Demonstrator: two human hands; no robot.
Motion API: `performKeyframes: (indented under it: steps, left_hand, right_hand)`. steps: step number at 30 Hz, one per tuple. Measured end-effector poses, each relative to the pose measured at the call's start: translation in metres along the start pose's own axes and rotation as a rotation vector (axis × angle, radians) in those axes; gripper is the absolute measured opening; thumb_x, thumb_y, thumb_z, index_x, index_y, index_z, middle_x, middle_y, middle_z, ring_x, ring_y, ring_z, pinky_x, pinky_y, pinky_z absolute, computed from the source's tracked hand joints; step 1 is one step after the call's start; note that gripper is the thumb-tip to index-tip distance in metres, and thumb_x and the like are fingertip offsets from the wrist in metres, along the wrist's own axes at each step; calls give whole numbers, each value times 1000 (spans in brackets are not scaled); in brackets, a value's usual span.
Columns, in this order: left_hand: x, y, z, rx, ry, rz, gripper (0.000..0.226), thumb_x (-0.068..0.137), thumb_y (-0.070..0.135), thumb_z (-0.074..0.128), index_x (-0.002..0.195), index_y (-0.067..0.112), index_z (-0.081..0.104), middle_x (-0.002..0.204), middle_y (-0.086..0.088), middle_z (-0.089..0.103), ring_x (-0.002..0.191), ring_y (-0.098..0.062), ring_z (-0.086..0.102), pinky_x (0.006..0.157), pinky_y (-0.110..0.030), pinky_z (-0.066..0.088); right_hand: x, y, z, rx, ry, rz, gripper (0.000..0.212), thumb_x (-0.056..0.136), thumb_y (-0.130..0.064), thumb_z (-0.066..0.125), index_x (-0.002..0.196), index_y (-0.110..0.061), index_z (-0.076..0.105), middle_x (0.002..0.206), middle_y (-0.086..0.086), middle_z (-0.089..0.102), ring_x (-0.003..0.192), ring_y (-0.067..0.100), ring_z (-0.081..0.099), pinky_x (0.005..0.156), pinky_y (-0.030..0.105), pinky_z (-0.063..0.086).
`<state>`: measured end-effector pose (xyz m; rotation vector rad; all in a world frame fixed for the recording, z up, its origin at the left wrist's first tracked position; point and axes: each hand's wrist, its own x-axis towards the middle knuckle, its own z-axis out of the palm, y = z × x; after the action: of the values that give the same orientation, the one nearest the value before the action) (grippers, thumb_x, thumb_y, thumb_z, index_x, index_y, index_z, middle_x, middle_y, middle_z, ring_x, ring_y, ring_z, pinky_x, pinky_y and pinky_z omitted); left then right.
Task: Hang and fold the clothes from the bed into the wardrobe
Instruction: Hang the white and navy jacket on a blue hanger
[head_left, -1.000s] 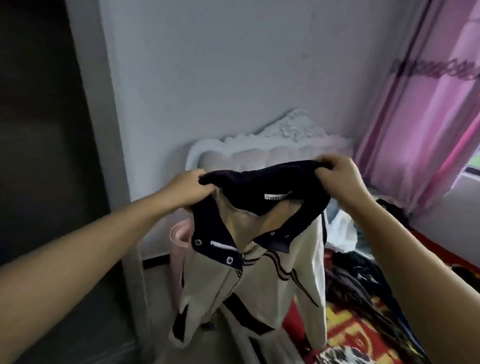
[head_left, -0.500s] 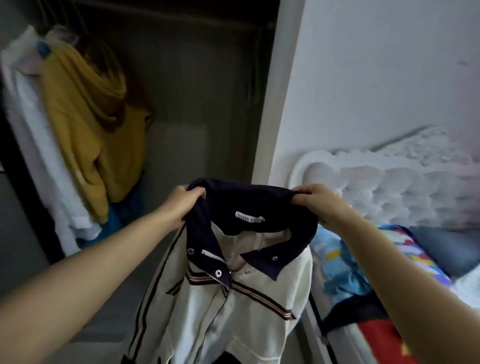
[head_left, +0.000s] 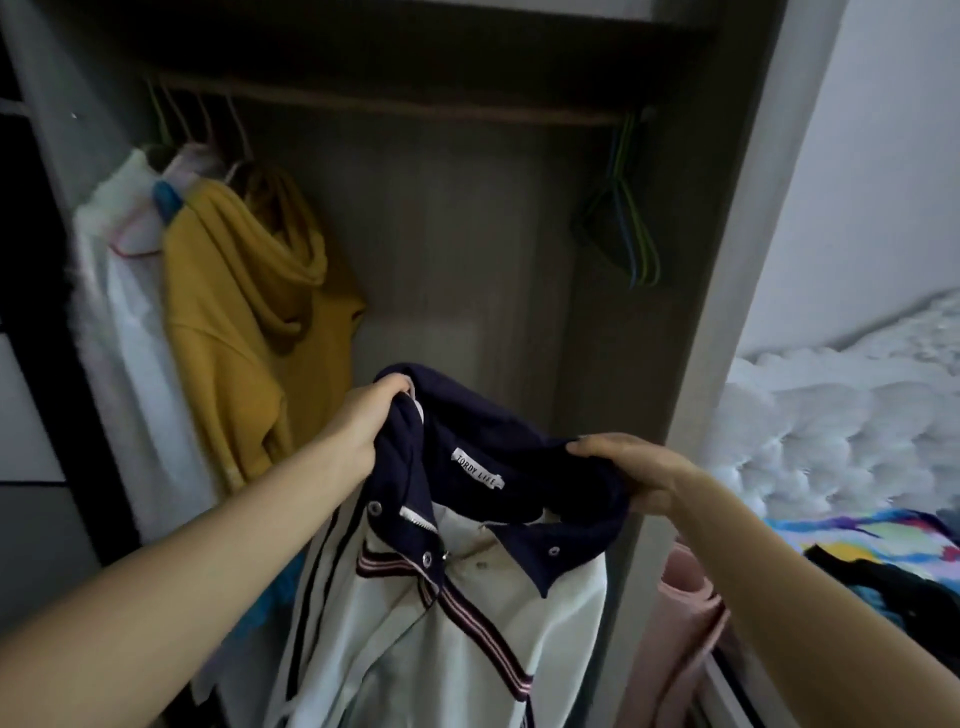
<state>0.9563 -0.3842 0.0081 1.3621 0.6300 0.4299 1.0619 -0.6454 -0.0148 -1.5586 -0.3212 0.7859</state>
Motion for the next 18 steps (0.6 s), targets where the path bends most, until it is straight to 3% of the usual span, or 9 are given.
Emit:
performKeyframes:
  steps: [3, 6, 9, 11, 15, 18]
  left_hand:
    - [28, 12, 6, -6, -34, 28, 18, 81, 27, 62, 66, 19, 57, 61, -3, 58, 59, -20, 55, 63, -29, 41]
    - [58, 21, 25, 33, -91, 80, 16, 81, 23, 61, 66, 18, 57, 61, -4, 56, 56, -20, 54, 59, -27, 41]
    - [89, 32, 42, 60, -138, 100, 13, 81, 23, 62, 70, 17, 60, 65, -7, 58, 57, -23, 55, 57, -27, 43]
    - [112, 34, 48, 67, -141, 81, 14, 81, 25, 63, 70, 16, 60, 66, -7, 60, 60, -23, 56, 58, -28, 45]
    - [157, 49, 58, 68, -159, 100, 15, 80, 22, 63, 66, 17, 62, 58, -5, 63, 54, -20, 60, 52, -25, 49]
    - [183, 61, 68, 55, -186, 134, 13, 79, 19, 63, 67, 16, 62, 60, -5, 62, 53, -19, 59, 50, -24, 47]
  right_hand:
    - [21, -28, 1, -366, 33, -12, 25, 99, -16, 48, 118, -8, 62, 107, 13, 64, 95, 25, 61, 79, 33, 54]
    - [40, -85, 0, -520, 198, -173, 26, 100, -22, 48, 121, -10, 58, 104, 8, 63, 94, 17, 61, 79, 31, 54]
    - [59, -155, -8, -733, 546, -495, 22, 97, -19, 51, 113, -8, 62, 101, 15, 63, 87, 18, 60, 73, 32, 53]
    - [77, -190, -15, -994, 837, -599, 25, 94, -17, 53, 116, -8, 62, 113, 15, 63, 99, 26, 60, 82, 37, 49]
    - [121, -226, -38, -1352, 1106, -430, 47, 93, -12, 54, 138, -9, 39, 141, 19, 37, 125, 37, 44, 94, 47, 45]
    - [146, -242, -56, -1516, 1141, -250, 45, 95, -5, 47, 139, -6, 36, 138, 23, 39, 124, 39, 43, 94, 48, 42]
